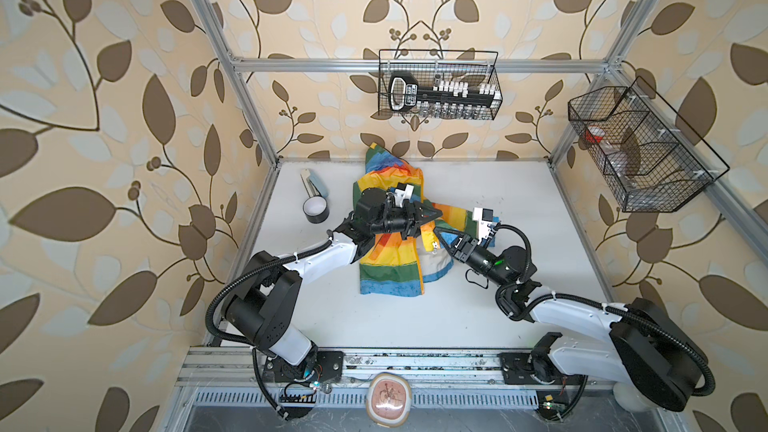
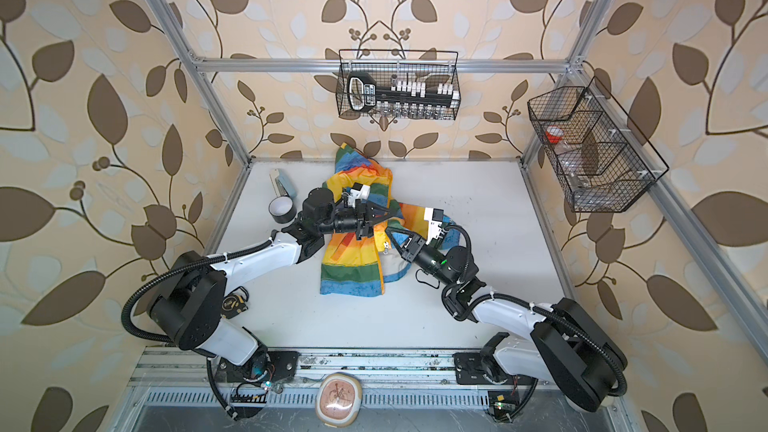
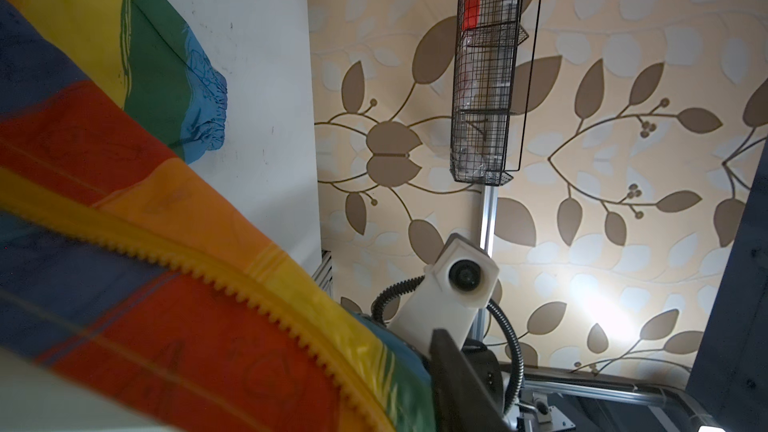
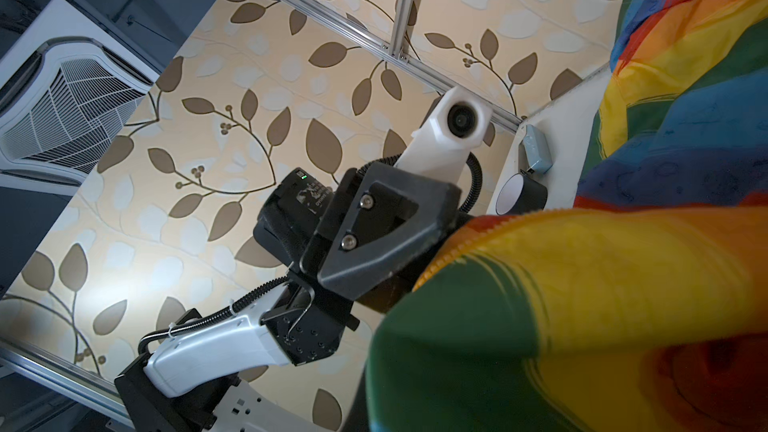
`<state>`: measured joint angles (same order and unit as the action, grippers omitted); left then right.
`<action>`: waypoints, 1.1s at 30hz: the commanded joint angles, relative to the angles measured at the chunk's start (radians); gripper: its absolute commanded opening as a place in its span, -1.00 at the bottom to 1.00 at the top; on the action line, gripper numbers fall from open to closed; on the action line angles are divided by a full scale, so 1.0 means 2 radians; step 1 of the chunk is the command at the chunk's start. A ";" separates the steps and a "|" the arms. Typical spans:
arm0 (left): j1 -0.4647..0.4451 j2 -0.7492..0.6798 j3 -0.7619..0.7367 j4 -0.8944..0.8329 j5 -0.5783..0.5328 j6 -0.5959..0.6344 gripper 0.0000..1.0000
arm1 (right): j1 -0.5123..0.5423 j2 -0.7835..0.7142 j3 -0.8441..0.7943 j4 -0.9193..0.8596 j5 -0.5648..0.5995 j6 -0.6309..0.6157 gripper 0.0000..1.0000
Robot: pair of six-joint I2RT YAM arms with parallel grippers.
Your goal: Zip up the jacket
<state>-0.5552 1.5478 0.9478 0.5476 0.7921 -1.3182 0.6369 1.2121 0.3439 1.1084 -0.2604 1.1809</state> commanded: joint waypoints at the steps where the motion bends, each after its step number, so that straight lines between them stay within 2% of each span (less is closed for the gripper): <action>1: 0.000 -0.003 0.031 -0.011 0.018 0.027 -0.71 | 0.002 -0.017 -0.012 0.004 -0.012 -0.001 -1.00; 3: 0.000 -0.005 0.036 -0.018 0.021 0.031 -0.96 | 0.001 -0.023 -0.013 -0.007 -0.014 -0.005 -1.00; 5: 0.000 -0.007 0.040 -0.025 0.022 0.034 -1.00 | 0.000 -0.026 -0.013 -0.013 -0.015 -0.007 -1.00; 10: 0.000 -0.013 0.047 -0.034 0.019 0.037 -1.00 | -0.002 -0.027 -0.012 -0.014 -0.013 -0.006 -0.44; 13: 0.000 -0.013 0.052 -0.039 0.021 0.038 -1.00 | -0.001 -0.023 -0.011 -0.014 -0.019 -0.006 -0.33; 20: 0.000 -0.015 0.065 -0.056 0.022 0.048 -1.00 | 0.000 -0.023 -0.022 -0.010 -0.019 -0.003 -0.33; 33: 0.001 -0.013 0.068 -0.058 0.022 0.046 -1.00 | 0.002 -0.018 -0.029 -0.002 -0.024 0.001 -0.50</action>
<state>-0.5552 1.5478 1.0344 0.4103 0.8108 -1.2552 0.6346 1.1706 0.3008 1.0657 -0.2863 1.1702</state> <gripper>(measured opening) 0.055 0.250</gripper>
